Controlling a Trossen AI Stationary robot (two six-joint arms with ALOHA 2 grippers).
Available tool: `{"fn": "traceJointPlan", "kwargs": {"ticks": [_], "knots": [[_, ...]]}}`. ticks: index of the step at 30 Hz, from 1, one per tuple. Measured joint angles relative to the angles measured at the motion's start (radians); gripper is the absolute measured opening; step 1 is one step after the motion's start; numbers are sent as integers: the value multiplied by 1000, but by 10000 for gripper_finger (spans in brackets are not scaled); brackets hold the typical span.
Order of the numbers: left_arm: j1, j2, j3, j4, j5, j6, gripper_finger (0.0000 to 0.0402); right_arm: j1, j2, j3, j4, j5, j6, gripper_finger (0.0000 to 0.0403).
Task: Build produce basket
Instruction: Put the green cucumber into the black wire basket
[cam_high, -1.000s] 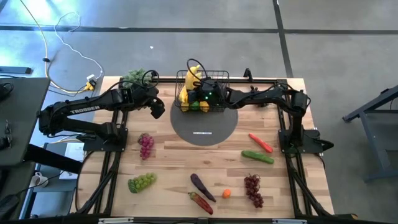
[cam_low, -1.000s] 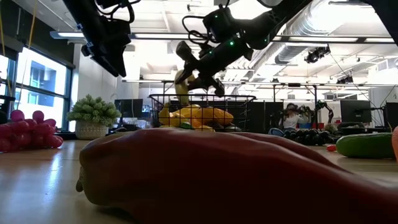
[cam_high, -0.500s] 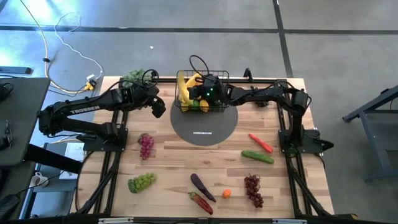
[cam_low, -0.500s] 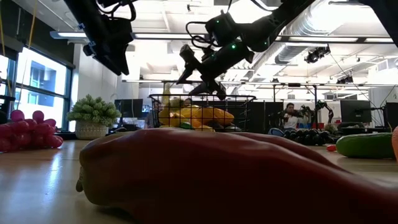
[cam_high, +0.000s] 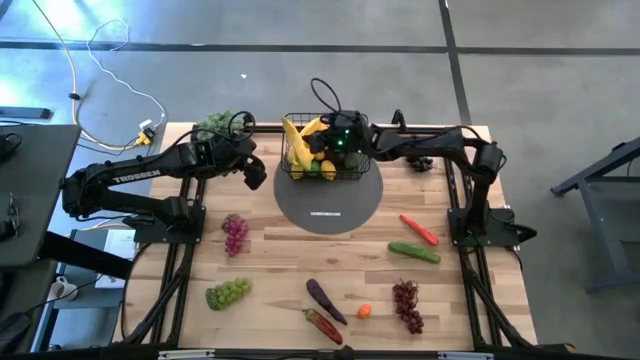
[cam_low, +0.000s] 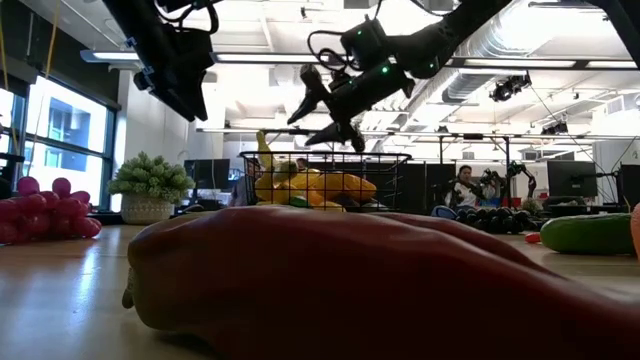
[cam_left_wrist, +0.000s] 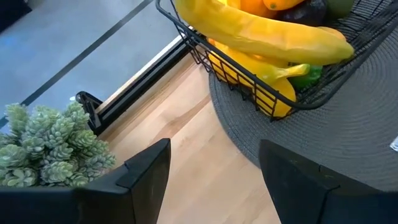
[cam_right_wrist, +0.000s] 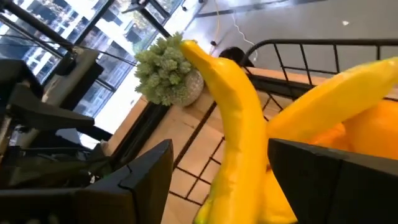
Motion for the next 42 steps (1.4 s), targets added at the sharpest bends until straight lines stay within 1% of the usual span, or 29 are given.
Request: {"fn": "traceJointPlan", "kwargs": {"ticks": [3, 7, 11, 14, 19, 24, 32, 36, 40, 42], "knots": [[0, 0, 0, -1, 22, 0, 232, 1, -21, 0, -41, 1, -10, 243], [0, 0, 0, -2, 95, -3, 232, 8, -55, 0, -103, 15, -51, 243], [-1, 0, 0, -14, 182, -4, 232, 22, -104, 0, -186, 64, -79, 243], [-5, 0, 0, -40, 229, -31, 232, 42, -143, 0, -254, 105, -84, 243], [-33, 0, 0, -96, 276, -45, 232, 82, -204, 0, -374, 120, -101, 243], [-89, 0, 0, -150, 279, -81, 232, 133, -262, 0, -491, 126, -94, 243], [-215, 0, 0, -238, 276, -112, 232, 232, -340, 0, -654, 213, -4, 243], [-283, 0, 0, -263, 275, -159, 232, 285, -363, 0, -718, 259, 58, 243], [-355, 0, 0, -295, 275, -220, 232, 340, -365, 0, -753, 260, 130, 243], [-388, 0, 0, -324, 274, -278, 232, 370, -365, 0, -772, 254, 175, 243]]}}
